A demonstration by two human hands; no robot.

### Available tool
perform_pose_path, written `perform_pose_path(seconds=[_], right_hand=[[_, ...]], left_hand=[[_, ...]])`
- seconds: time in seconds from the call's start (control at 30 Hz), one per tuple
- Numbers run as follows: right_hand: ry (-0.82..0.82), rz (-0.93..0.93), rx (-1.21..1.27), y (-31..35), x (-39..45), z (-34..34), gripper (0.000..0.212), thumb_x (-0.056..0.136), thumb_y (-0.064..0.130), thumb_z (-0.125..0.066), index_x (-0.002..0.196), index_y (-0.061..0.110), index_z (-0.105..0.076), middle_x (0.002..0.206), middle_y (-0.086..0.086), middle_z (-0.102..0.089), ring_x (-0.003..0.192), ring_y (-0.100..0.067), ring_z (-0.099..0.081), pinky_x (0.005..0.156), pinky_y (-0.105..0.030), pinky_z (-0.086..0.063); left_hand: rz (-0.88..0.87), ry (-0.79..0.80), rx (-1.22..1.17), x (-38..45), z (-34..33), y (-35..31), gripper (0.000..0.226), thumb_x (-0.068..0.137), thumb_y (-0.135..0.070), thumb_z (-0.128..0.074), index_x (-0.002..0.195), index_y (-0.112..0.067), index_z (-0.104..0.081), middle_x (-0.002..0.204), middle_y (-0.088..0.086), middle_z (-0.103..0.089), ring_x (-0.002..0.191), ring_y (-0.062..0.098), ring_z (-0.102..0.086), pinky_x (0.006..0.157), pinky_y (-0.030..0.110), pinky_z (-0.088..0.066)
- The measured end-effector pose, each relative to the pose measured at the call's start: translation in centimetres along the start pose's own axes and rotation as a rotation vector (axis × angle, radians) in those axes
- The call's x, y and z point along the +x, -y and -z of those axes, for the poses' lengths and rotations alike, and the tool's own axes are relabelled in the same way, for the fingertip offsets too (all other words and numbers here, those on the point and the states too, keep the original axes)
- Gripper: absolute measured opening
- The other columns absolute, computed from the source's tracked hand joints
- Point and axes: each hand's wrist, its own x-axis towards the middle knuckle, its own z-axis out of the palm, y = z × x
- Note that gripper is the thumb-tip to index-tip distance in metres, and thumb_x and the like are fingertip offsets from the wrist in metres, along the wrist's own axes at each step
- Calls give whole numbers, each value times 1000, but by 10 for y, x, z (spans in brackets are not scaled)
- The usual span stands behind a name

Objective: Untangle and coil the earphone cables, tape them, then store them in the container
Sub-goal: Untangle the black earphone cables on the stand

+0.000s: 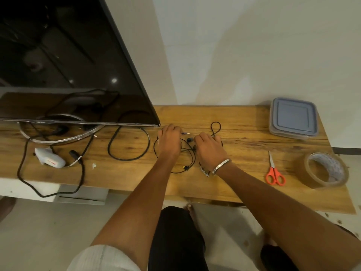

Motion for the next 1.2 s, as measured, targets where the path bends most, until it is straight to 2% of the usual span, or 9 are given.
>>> perform_pose_path(seconds=[0.13, 0.23, 0.4, 0.57, 0.7, 0.83, 1.03, 1.17, 1.2], right_hand=[[-82, -37, 38, 3, 1, 14, 28, 87, 9, -49, 114, 14, -52, 113, -5, -53, 102, -26, -54, 82, -40, -36], [-133, -32, 84, 7, -1, 31, 30, 89, 11, -50, 118, 12, -50, 116, -7, -52, 106, -28, -52, 85, -41, -39], [-117, -45, 73, 9, -11, 66, 26, 92, 14, -46, 118, 16, -49, 116, -4, -55, 107, -26, -53, 90, -40, -34], [-112, -37, 18, 3, -25, 95, 23, 97, 22, -43, 118, 16, -52, 114, -3, -59, 104, -24, -58, 90, -38, -32], [-105, 5, -76, -5, -43, 120, 23, 97, 20, -43, 115, 17, -57, 109, -4, -58, 99, -24, -58, 86, -36, -36], [-152, 2, -124, -15, -63, 136, 21, 94, 13, -46, 109, 17, -59, 105, -4, -58, 93, -25, -59, 83, -35, -38], [-212, -75, -89, -27, -82, 161, 24, 96, 14, -43, 113, 18, -59, 109, -3, -59, 98, -24, -58, 89, -37, -38], [-196, -141, -53, -30, -87, 170, 24, 95, 13, -43, 115, 16, -56, 112, -4, -59, 101, -24, -58, 91, -37, -37], [-187, -151, -10, -29, -88, 173, 25, 95, 14, -43, 117, 16, -55, 113, -4, -59, 102, -24, -58, 92, -38, -37]], left_hand=[[-98, -12, -63, -4, 14, -8, 24, 95, -11, -52, 114, -20, -64, 117, 0, -60, 116, 20, -49, 94, 31, -30], [-154, 10, -171, -9, 28, -20, 22, 96, -13, -51, 112, -17, -67, 113, 2, -62, 112, 22, -52, 93, 31, -32], [-207, 33, -358, -23, 58, -43, 21, 97, -10, -50, 109, -8, -67, 105, 8, -61, 100, 23, -56, 89, 36, -45], [-194, 107, -545, -39, 87, -61, 21, 100, -14, -47, 111, -9, -64, 108, 2, -54, 97, 17, -57, 85, 41, -54], [-197, 123, -532, -51, 110, -73, 16, 98, -13, -51, 107, -12, -63, 105, 0, -54, 95, 16, -55, 84, 40, -53], [-233, 189, -432, -59, 127, -83, 20, 98, -14, -52, 110, -9, -67, 106, 7, -61, 96, 17, -55, 83, 25, -42], [-187, 258, -508, -72, 146, -95, 22, 101, -16, -46, 104, -9, -67, 89, 7, -64, 72, 17, -54, 63, 28, -40], [-200, 235, -488, -71, 153, -104, 22, 101, -18, -44, 102, -12, -66, 100, 7, -67, 80, 20, -60, 70, 33, -49], [-212, 223, -490, -70, 154, -106, 23, 102, -18, -44, 101, -11, -66, 98, 6, -65, 76, 17, -58, 66, 30, -48]])
